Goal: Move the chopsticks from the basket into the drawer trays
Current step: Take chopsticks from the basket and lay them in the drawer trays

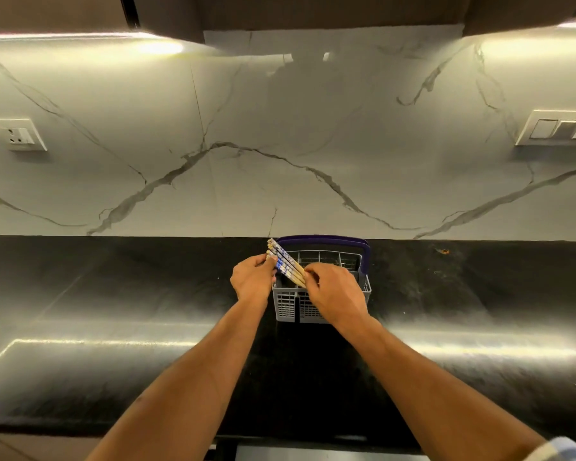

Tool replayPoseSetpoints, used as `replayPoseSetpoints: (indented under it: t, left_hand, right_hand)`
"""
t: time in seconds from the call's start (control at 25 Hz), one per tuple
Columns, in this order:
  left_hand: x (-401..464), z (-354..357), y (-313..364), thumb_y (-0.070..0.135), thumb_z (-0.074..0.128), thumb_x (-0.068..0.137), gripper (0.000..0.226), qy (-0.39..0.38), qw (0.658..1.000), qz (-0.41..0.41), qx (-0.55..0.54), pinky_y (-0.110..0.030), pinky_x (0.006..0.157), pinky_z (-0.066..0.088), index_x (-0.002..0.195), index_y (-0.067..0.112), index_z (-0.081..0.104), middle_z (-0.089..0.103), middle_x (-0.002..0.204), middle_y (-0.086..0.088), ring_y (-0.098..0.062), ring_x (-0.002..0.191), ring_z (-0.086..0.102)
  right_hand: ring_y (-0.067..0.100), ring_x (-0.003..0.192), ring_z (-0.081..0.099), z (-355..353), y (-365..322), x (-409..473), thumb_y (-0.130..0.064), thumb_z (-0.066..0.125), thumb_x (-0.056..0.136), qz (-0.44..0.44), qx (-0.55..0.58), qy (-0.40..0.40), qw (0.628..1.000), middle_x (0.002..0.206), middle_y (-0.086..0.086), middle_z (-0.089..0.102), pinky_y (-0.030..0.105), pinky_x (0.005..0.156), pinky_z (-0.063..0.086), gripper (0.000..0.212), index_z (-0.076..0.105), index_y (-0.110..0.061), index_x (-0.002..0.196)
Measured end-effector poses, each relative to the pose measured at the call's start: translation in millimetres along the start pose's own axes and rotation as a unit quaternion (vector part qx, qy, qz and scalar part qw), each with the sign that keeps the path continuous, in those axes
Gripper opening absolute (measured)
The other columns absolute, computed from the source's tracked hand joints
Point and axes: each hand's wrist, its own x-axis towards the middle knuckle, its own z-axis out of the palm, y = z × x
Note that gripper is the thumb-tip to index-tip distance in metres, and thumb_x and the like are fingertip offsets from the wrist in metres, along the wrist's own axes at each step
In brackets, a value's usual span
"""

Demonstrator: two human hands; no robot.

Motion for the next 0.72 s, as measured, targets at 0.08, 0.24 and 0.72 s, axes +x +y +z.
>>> replayPoseSetpoints:
  t: [0.08, 0.24, 0.72]
  left_hand:
    - [0.6, 1.3, -1.6, 0.017, 0.072, 0.089, 0.004, 0.003, 0.999, -0.009, -0.033, -0.036, 0.077, 0.063, 0.092, 0.017, 0.074, 0.075, 0.081, -0.001, -0.013, 0.078, 0.075]
    - [1.8, -3.7, 5.1, 0.015, 0.071, 0.090, 0.018, -0.008, 0.999, 0.003, -0.050, -0.034, 0.077, 0.063, 0.106, 0.008, 0.073, 0.076, 0.087, -0.005, -0.013, 0.078, 0.075]
    - [-21.1, -60.0, 147.0, 0.012, 0.074, 0.086, 0.016, -0.152, 0.959, 0.235, 0.034, -0.032, 0.073, 0.063, 0.102, 0.008, 0.075, 0.077, 0.090, -0.009, -0.018, 0.079, 0.076]
  right_hand:
    - [0.010, 0.082, 0.064, 0.0, 4.4, -1.4, -0.038, 0.048, 0.102, -0.001, 0.004, -0.007, 1.000, 0.101, -0.004, 0.072, 0.024, 0.073, 0.055, 0.032, 0.066, -0.022, 0.122]
    - [0.009, 0.081, 0.064, -2.3, 8.0, -5.3, -0.038, 0.049, 0.102, -0.006, 0.007, -0.009, 1.000, 0.100, -0.004, 0.072, 0.028, 0.076, 0.059, 0.032, 0.066, -0.022, 0.124]
    - [0.019, 0.108, 0.066, -52.0, -39.8, 16.2, -0.027, 0.058, 0.099, 0.000, 0.111, -0.020, 0.994, 0.127, 0.003, 0.067, 0.031, 0.092, 0.053, 0.043, 0.052, -0.020, 0.141]
